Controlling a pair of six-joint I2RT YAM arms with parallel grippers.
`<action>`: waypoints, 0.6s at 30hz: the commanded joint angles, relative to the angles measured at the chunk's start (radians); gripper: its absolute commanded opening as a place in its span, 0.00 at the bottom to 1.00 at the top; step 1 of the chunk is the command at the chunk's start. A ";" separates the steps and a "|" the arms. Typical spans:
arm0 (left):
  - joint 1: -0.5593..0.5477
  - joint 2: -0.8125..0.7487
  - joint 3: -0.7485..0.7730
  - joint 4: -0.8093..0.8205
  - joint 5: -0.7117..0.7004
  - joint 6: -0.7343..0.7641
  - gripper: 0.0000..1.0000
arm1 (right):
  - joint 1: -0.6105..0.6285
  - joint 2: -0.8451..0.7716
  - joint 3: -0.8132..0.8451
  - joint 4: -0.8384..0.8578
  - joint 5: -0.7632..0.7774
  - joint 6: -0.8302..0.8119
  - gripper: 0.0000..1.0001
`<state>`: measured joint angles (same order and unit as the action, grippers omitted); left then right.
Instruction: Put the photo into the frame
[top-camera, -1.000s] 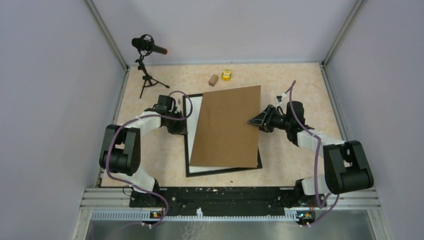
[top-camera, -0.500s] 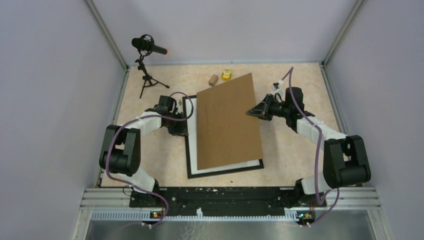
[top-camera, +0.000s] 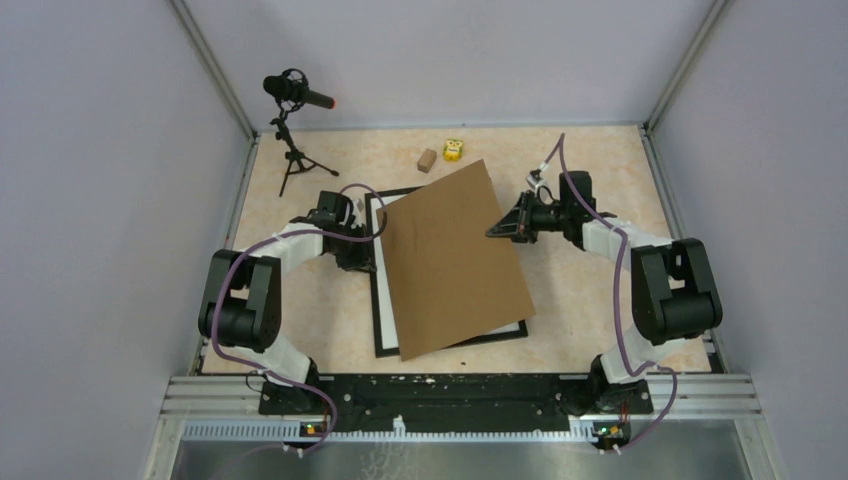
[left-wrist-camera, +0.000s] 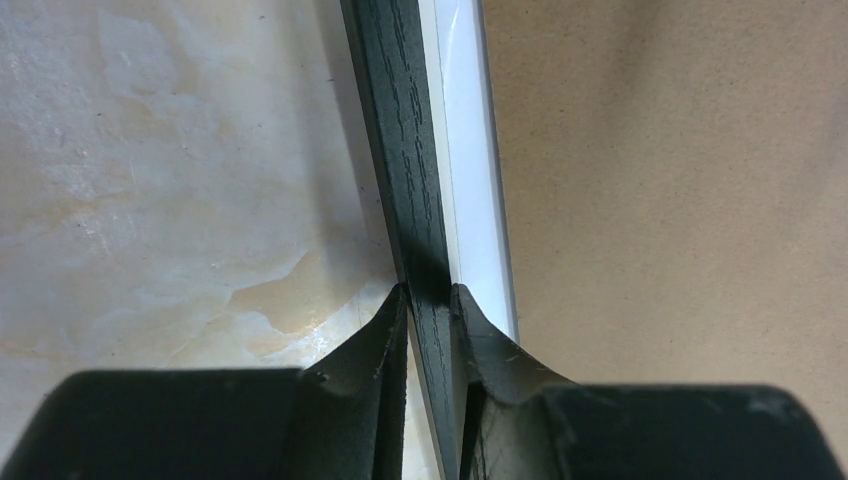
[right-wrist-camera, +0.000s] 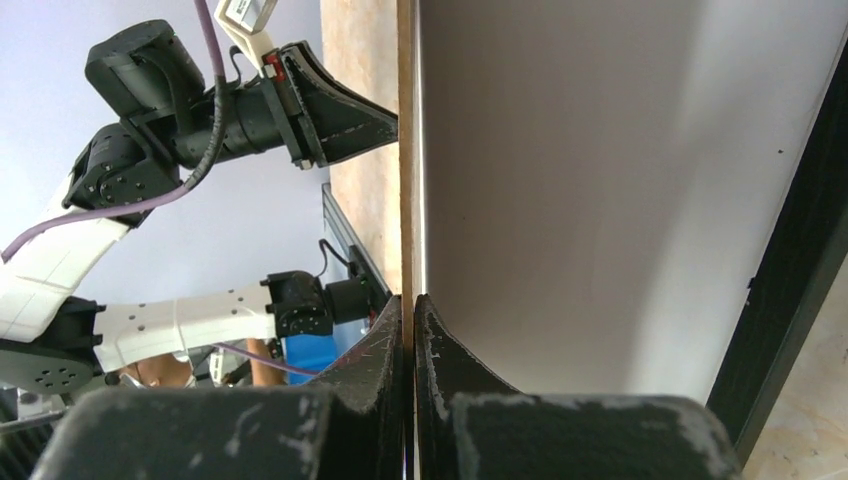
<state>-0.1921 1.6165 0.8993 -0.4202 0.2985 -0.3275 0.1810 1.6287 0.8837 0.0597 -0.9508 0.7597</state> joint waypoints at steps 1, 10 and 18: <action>-0.009 -0.025 -0.013 -0.038 0.018 0.008 0.23 | 0.002 0.009 0.016 0.092 0.008 0.044 0.00; -0.009 -0.025 -0.011 -0.038 0.020 0.007 0.23 | 0.014 0.066 0.009 0.228 0.081 0.131 0.00; -0.010 -0.034 -0.010 -0.036 0.028 0.008 0.23 | 0.074 0.151 0.038 0.237 0.047 0.092 0.00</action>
<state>-0.1921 1.6165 0.8993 -0.4206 0.2981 -0.3305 0.2195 1.7458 0.8860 0.2478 -0.8810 0.8593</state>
